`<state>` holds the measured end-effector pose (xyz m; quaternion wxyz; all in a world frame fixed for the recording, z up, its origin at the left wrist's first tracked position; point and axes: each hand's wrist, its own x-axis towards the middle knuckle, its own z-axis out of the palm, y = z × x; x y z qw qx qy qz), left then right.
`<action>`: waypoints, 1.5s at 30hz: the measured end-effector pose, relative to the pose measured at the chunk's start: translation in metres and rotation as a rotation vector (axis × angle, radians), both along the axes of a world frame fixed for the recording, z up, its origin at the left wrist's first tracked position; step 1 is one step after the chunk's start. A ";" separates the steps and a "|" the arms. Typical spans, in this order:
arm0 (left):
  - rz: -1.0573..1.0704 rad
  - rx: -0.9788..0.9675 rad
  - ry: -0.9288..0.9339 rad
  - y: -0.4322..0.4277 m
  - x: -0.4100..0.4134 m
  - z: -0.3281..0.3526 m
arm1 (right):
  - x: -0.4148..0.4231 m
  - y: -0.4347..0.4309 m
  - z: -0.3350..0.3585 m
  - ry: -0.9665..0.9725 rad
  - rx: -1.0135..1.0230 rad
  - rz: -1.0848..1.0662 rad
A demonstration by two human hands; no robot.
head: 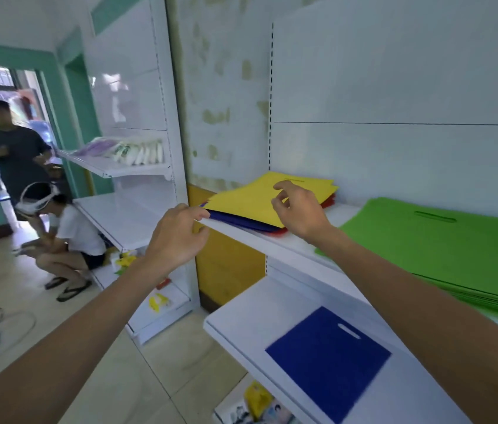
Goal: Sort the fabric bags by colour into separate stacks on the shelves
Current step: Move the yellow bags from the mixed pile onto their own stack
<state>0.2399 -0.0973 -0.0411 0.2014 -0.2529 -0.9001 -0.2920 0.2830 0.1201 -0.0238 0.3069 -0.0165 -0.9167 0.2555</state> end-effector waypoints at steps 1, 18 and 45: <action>-0.013 -0.001 -0.001 -0.005 -0.011 0.000 | -0.011 -0.003 -0.001 -0.006 -0.006 -0.014; -0.245 0.032 -0.043 0.048 -0.173 0.003 | -0.141 0.043 0.020 -0.054 0.012 -0.191; -0.418 0.073 0.006 0.149 -0.351 -0.037 | -0.197 0.082 -0.057 -0.166 -0.273 -1.214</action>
